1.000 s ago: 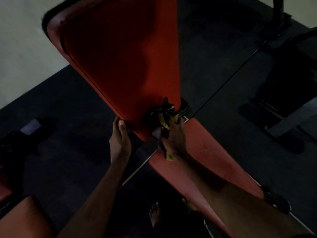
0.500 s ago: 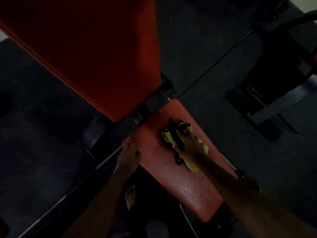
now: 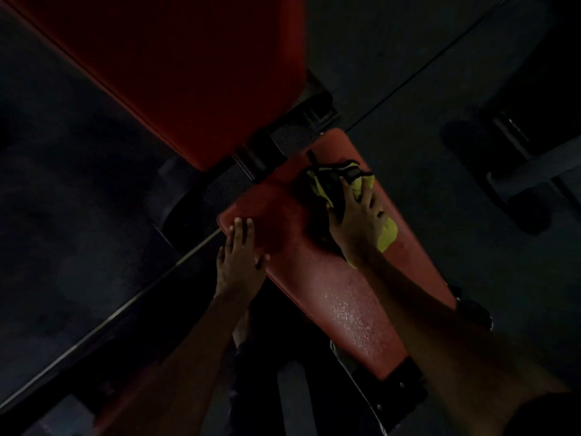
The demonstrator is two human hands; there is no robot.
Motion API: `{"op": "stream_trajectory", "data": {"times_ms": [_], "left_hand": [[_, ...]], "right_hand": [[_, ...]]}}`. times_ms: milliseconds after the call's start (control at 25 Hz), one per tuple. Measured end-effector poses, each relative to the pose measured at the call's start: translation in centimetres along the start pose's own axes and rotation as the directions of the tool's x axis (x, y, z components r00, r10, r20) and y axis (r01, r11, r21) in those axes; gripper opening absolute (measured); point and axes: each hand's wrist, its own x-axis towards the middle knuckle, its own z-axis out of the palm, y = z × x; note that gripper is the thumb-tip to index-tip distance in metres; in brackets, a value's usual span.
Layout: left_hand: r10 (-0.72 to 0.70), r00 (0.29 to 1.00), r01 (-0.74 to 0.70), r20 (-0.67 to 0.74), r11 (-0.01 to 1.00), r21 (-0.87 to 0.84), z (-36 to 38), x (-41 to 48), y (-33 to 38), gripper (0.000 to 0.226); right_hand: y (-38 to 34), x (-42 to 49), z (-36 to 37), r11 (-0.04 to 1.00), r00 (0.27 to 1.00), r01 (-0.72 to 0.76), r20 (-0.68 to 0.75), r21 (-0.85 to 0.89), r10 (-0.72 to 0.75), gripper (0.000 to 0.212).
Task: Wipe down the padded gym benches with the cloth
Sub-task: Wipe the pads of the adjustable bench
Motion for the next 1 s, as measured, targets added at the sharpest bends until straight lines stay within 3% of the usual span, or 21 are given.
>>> {"op": "stream_trajectory", "data": {"times_ms": [120,240,320,440,520,560,640,720,840,1000], "left_hand": [[-0.012,0.999,0.011,-0.031,0.999,-0.034,0.3,-0.1,0.6,0.086],[-0.022,0.999,0.022,-0.027,1.0,-0.009,0.2,-0.3,0.5,0.087],[-0.015,1.0,0.016,-0.023,0.999,0.042,-0.1,-0.3,0.5,0.087],[-0.054,0.997,0.057,-0.05,0.996,0.062,-0.7,0.1,2.0,0.091],[-0.076,0.995,0.078,-0.072,0.997,0.021,-1.1,0.9,3.1,0.093],[-0.022,0.995,0.022,-0.099,1.0,-0.001,-1.2,1.6,3.5,0.094],[0.157,0.981,-0.16,-0.115,0.987,-0.012,-1.2,3.3,4.1,0.098],[0.245,0.969,-0.245,-0.026,0.969,0.019,-1.6,5.6,5.0,0.101],[0.246,0.964,-0.257,0.105,0.96,0.11,-1.8,8.2,6.3,0.107],[0.203,0.967,-0.227,0.152,0.96,0.164,-1.0,8.4,6.1,0.115]], "right_hand": [[-0.3,-3.2,0.2,0.985,0.981,0.167,0.104,-0.036,-0.163,0.063],[2.0,-6.0,-0.5,0.899,0.884,0.436,0.203,-0.036,-0.42,0.062],[3.8,-4.5,-1.0,0.876,0.862,0.48,0.205,-0.042,-0.463,0.064],[4.1,-0.4,-1.4,0.958,0.955,0.285,0.103,-0.043,-0.28,0.066],[2.8,1.5,-1.5,0.992,0.995,0.087,0.042,0.095,-0.091,0.068],[2.0,1.7,-1.3,0.989,0.999,0.036,0.029,0.144,-0.04,0.068],[1.2,0.3,-0.7,0.988,0.999,0.031,0.017,0.153,-0.034,0.067],[1.5,-2.0,0.0,0.988,0.995,0.087,0.031,0.125,-0.091,0.065],[2.6,-2.2,0.1,0.99,0.994,0.091,0.056,0.109,-0.098,0.067],[0.8,0.9,-0.3,0.99,0.999,0.022,0.04,0.138,-0.027,0.072]]}}
